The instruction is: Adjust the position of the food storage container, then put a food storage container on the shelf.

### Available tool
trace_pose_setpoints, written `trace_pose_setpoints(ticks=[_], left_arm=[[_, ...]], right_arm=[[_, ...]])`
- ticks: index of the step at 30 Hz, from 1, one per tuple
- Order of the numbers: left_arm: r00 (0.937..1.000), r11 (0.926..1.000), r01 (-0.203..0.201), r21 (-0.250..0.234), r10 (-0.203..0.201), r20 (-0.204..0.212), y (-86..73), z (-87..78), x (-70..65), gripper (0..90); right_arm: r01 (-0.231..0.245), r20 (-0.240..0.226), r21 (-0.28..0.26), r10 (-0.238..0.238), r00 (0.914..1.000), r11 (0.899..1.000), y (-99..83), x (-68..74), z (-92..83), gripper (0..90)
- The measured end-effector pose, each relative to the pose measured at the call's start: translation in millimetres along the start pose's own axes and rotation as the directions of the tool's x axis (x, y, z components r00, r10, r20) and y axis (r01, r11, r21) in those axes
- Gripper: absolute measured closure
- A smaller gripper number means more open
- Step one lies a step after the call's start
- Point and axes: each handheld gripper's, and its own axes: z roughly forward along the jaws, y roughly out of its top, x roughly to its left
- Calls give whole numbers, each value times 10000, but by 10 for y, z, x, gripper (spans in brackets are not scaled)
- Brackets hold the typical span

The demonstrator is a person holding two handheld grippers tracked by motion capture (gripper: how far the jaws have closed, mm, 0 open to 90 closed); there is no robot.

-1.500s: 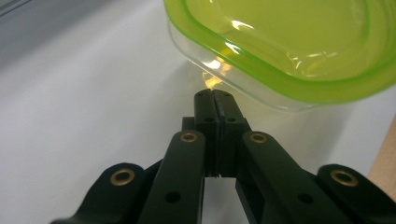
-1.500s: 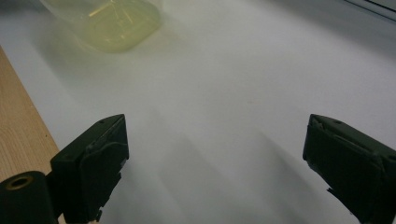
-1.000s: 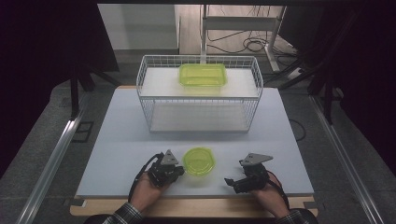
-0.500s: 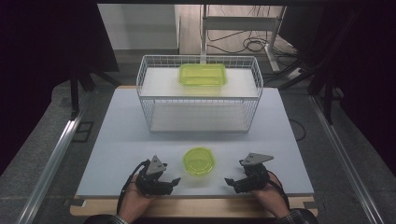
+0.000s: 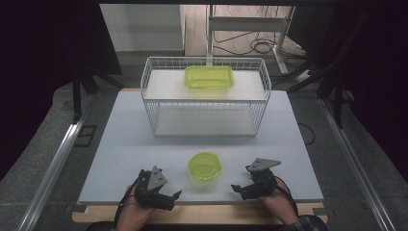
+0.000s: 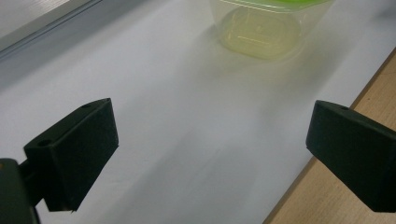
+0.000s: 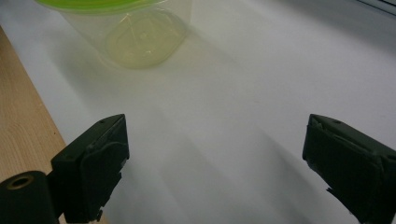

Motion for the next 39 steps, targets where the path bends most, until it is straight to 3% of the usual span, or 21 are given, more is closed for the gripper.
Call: trace_pose_setpoints(ticks=[6,18,21,23,27,35,39], left_arm=[[9999,9998,90,-166,-91,-81,-5,-12,23,16],[9996,10000,-9,-77,7,-287,-13,-17,42,17],[9994,10000,-82,-16,81,-332,-14,-11,36,19],[9993,9999,-133,-4,132,-341,-14,-7,30,19],[9992,9999,-160,-12,159,-371,-14,-2,26,20],[9987,9993,-362,-65,359,-363,-11,2,8,23],[9980,9986,-523,-84,520,-351,-7,-5,0,23]], right_arm=[[-199,-57,-116,198,9998,9997,4,-19,-8,63],[-1362,-327,-242,1354,9903,9904,165,4,-62,38],[-1683,-534,-382,1662,9846,9850,269,0,-112,130],[-1868,-959,-410,1822,9786,9815,341,-23,-140,179],[-1714,-1275,-324,1660,9778,9847,489,-41,-142,271],[-1506,-1686,251,1527,9738,9883,755,-93,98,405],[-1799,-1935,554,1874,9630,9821,821,-158,229,460]])
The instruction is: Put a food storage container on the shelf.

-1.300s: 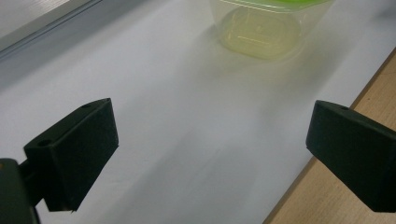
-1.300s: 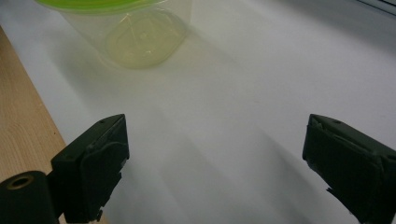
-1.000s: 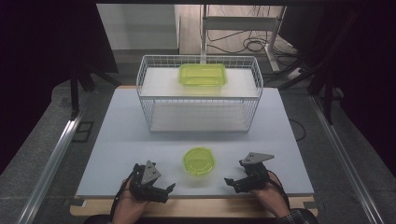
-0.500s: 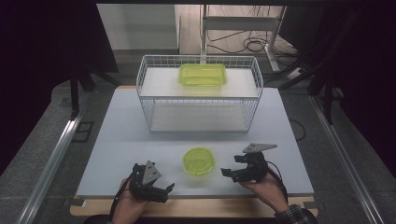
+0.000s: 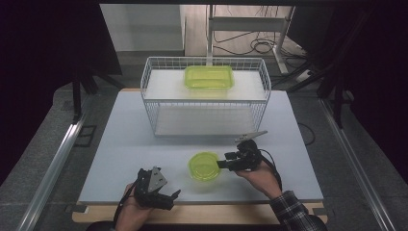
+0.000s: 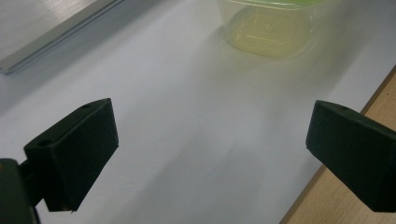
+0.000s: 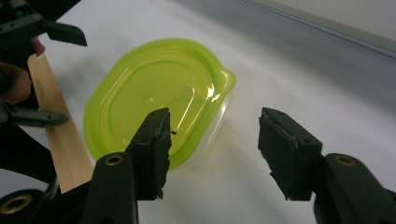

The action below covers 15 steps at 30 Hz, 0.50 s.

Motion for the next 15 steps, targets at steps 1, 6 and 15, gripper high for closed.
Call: trace_pose_setpoints(ticks=[1,6,15], left_arm=[[10000,10000,-5,3,5,-4,-1,1,0,23],[10000,10000,-49,37,49,-12,-5,3,3,23],[9998,9998,-170,88,170,41,-4,12,-8,22]], right_arm=[[-103,-92,48,103,9999,9999,17,-18,23,474],[-271,-356,383,285,9990,9989,69,-65,117,521],[-787,-1128,724,866,9898,9943,74,-144,159,664]])
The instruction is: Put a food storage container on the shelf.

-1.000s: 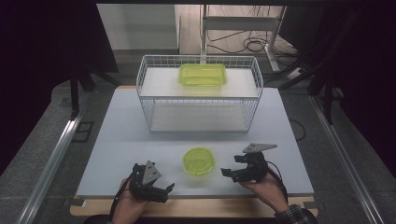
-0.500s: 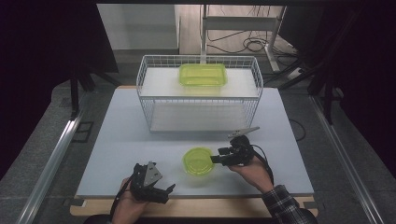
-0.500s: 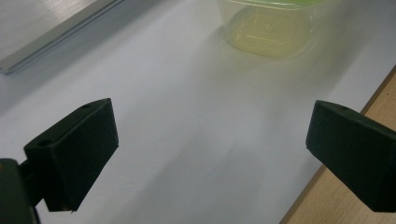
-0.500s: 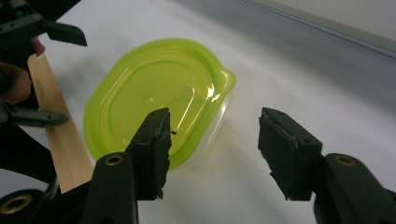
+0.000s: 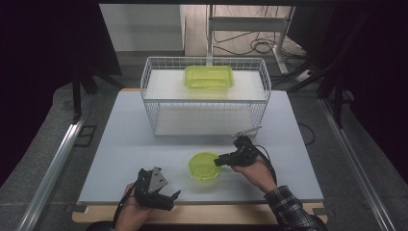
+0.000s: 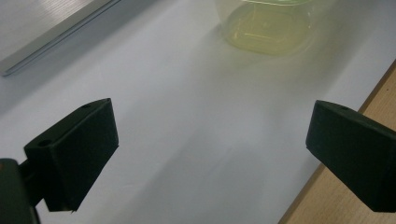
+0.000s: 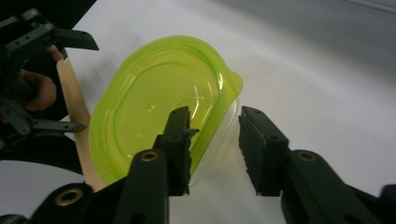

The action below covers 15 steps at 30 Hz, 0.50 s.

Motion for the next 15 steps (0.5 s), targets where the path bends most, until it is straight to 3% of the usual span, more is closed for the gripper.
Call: trace_pose_setpoints(ticks=[6,15], left_arm=[[10000,10000,-86,37,86,-10,0,11,-11,22],[10000,10000,-80,1,80,1,-1,11,-14,22]], right_arm=[[29,-338,177,-23,9994,9998,16,38,-5,784],[58,-389,483,-39,9992,9988,43,110,-36,799]])
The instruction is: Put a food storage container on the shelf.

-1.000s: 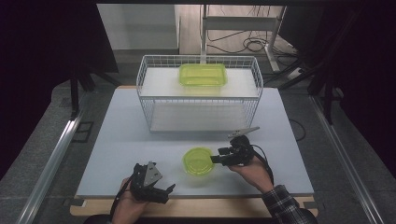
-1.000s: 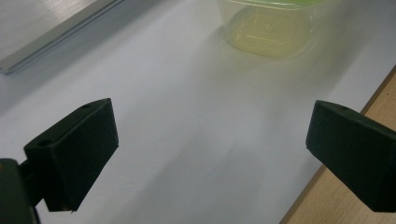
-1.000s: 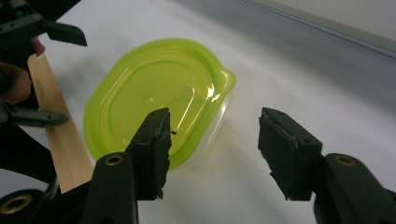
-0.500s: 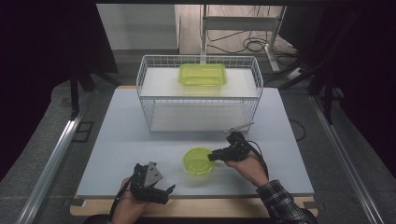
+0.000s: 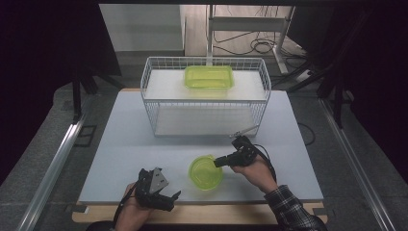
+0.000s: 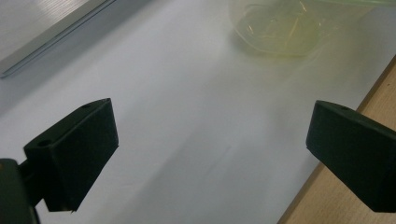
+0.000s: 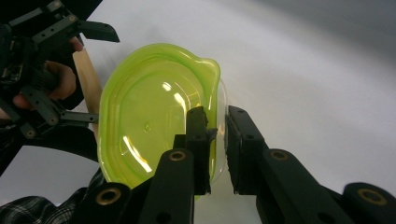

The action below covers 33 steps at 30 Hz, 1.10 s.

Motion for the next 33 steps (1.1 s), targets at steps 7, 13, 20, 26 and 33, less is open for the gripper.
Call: trace_pose_setpoints(ticks=[7,13,20,26,33], left_arm=[[10000,10000,-30,7,30,-11,0,0,-3,22],[9999,9999,-103,48,103,-13,2,2,-6,22],[9999,9999,-147,66,147,-3,3,7,-11,21],[9999,9998,-171,64,171,-2,4,10,-17,21],[9998,9998,-194,64,194,-1,5,10,-19,21]], right_arm=[[-66,-97,19,66,9999,10000,-11,14,-29,802],[-136,-233,-98,134,9996,9999,-19,28,-99,811],[-308,-670,-325,285,9973,9990,-8,45,-172,827],[-316,-767,-326,290,9966,9990,-7,48,-177,830],[-320,-932,-368,285,9952,9988,3,71,-194,837]])
